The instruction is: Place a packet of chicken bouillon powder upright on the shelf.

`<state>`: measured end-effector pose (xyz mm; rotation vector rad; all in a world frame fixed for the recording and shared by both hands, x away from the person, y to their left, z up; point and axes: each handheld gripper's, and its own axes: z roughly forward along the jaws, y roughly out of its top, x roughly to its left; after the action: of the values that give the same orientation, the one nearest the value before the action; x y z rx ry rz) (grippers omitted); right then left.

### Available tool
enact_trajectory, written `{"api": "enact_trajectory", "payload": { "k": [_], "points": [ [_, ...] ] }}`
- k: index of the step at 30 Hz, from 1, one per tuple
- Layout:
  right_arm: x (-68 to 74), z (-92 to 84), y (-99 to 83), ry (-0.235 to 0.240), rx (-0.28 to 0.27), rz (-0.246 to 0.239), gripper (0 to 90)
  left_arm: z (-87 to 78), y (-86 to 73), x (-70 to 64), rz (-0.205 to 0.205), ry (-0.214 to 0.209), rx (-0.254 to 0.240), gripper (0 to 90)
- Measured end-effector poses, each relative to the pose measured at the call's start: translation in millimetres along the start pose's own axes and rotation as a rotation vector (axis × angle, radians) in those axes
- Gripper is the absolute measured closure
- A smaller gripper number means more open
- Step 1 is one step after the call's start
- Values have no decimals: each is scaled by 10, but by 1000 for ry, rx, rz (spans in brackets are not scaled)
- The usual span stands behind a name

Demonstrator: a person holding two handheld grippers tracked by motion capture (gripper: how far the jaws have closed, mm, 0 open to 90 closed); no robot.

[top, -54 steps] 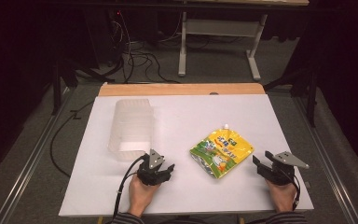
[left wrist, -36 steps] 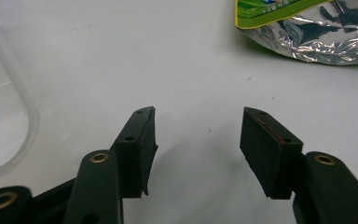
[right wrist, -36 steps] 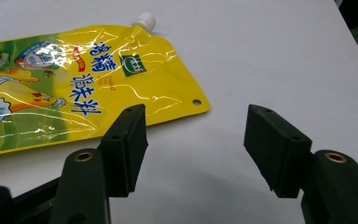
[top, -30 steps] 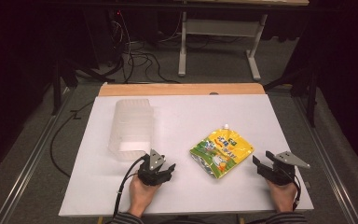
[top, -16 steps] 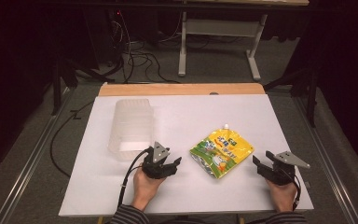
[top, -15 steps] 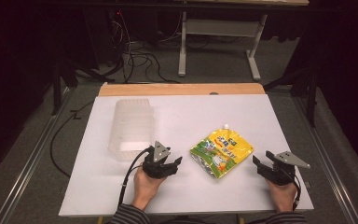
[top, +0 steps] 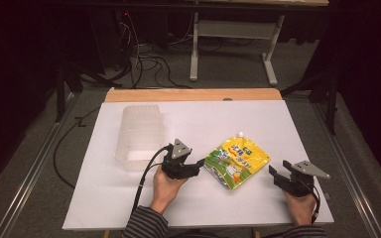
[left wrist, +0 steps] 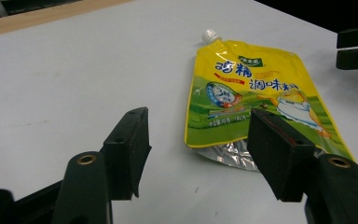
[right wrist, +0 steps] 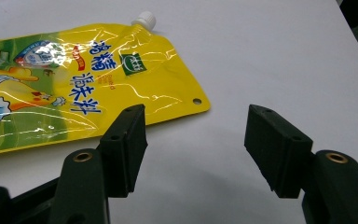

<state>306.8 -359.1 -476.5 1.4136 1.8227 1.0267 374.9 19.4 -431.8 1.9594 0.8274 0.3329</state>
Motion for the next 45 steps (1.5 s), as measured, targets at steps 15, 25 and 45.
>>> {"api": "enact_trajectory", "payload": {
  "k": [15,25,45],
  "points": [
    [5,0,0,-1,3,5,387,258,127,-18,1,-28,53,384],
    [2,-6,-3,4,-3,5,384,410,255,13,-3,-27,71,385],
    [8,-20,-9,4,-20,-9,381,779,273,78,-11,-16,153,397]
  ]
}}
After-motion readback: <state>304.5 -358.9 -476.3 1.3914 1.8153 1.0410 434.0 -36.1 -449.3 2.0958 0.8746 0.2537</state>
